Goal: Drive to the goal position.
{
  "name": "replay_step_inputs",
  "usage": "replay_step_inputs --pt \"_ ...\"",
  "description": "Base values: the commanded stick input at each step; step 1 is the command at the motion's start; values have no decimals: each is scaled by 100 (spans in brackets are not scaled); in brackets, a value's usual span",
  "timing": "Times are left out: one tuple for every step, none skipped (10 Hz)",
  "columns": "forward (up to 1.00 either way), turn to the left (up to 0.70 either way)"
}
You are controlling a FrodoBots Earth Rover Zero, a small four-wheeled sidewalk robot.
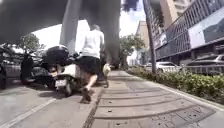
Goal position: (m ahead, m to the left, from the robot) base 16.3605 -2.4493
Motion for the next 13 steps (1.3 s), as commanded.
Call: replay_step_inputs --pt "70 0" --pt "70 0" --pt "70 0" --pt "70 0" --pt "70 0" --pt "70 0" --pt "70 0" --pt "70 0" --pt "70 0" --pt "70 0" --pt "70 0" --pt "70 0" --pt "70 0"
